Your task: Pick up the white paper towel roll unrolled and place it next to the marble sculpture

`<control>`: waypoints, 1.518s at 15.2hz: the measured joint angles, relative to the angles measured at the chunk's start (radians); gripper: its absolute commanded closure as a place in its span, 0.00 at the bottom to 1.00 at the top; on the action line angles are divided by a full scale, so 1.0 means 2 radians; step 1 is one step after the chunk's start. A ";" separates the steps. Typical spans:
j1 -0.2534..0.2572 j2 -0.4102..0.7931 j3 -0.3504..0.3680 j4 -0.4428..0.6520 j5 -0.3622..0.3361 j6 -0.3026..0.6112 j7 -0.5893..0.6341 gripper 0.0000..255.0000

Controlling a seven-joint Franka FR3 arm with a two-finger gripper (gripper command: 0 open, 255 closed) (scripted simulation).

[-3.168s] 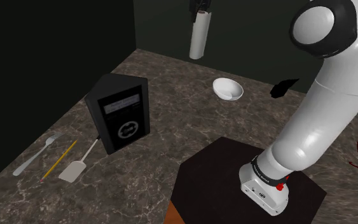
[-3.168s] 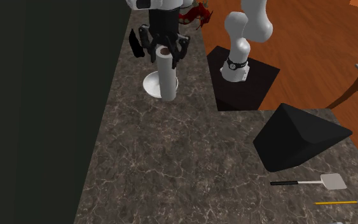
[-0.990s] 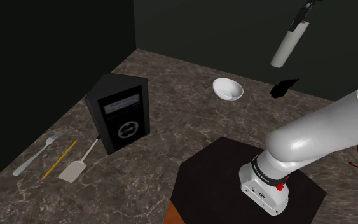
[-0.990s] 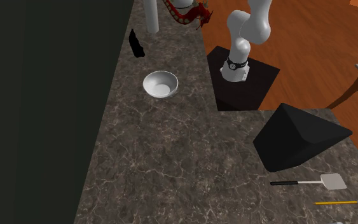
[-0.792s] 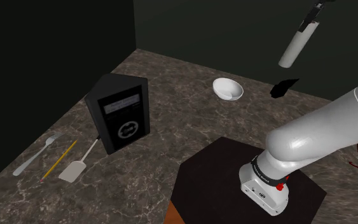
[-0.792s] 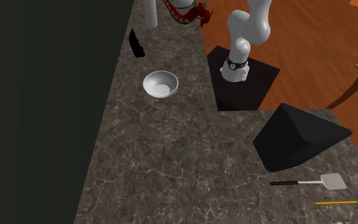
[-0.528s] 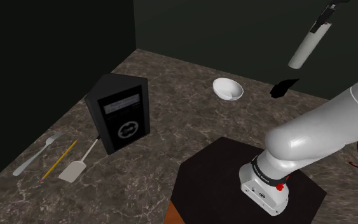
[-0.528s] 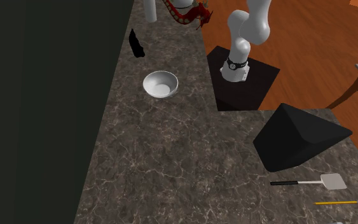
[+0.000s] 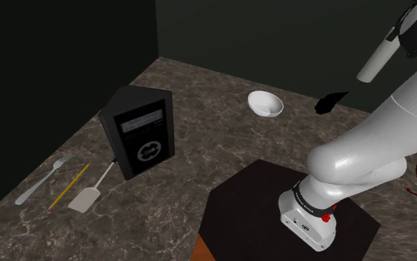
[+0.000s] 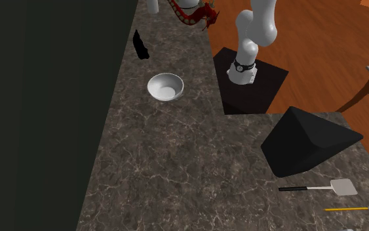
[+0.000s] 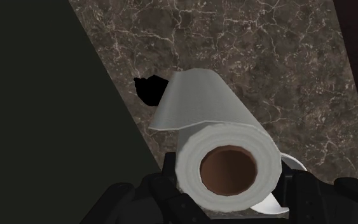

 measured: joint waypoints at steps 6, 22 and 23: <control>0.004 -0.018 0.003 -0.057 -0.012 0.043 0.003 1.00; 0.008 -0.052 0.011 -0.196 -0.034 0.157 0.013 1.00; 0.008 -0.051 0.011 -0.203 -0.034 0.164 0.014 1.00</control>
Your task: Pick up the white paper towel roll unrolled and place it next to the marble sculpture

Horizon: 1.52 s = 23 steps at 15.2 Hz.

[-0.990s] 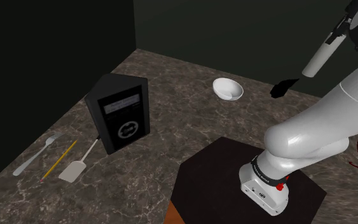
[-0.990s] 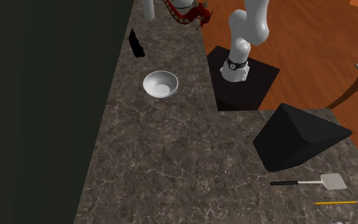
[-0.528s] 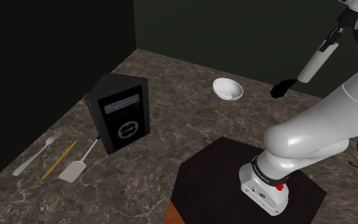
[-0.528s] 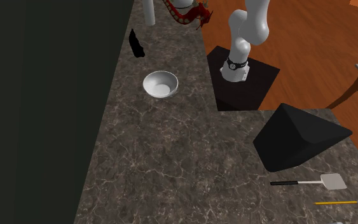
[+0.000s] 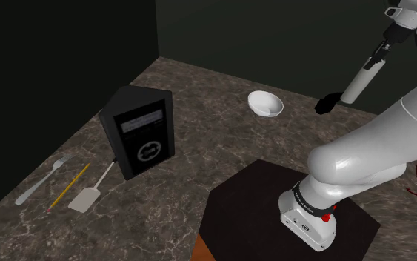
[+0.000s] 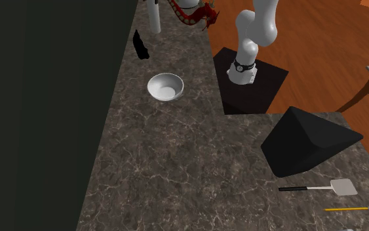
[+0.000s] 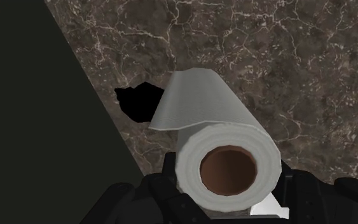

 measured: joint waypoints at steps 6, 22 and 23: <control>-0.001 0.001 -0.001 -0.040 0.001 0.040 -0.002 1.00; -0.003 0.025 -0.007 -0.127 0.019 0.146 -0.020 1.00; -0.003 0.026 -0.007 -0.132 0.019 0.152 -0.020 1.00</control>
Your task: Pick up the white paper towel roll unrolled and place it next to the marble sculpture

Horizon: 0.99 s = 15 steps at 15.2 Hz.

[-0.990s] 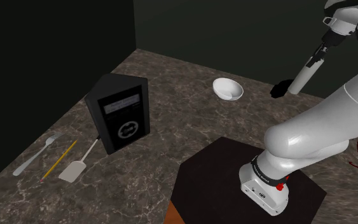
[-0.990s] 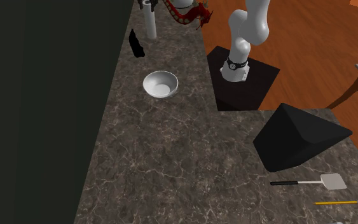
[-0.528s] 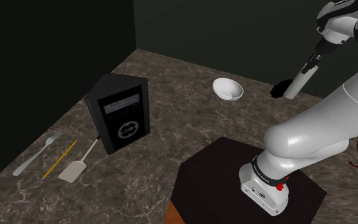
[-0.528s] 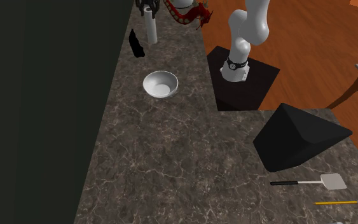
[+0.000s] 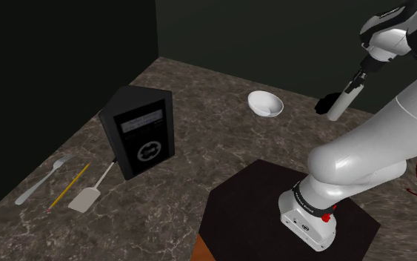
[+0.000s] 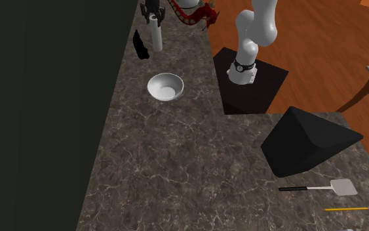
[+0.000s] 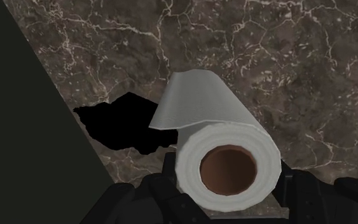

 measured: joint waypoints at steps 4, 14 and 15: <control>-0.001 0.014 -0.001 -0.014 0.012 0.024 -0.009 1.00; -0.001 0.019 -0.002 -0.023 0.016 0.037 -0.012 0.00; -0.001 0.019 -0.002 -0.023 0.016 0.037 -0.012 0.00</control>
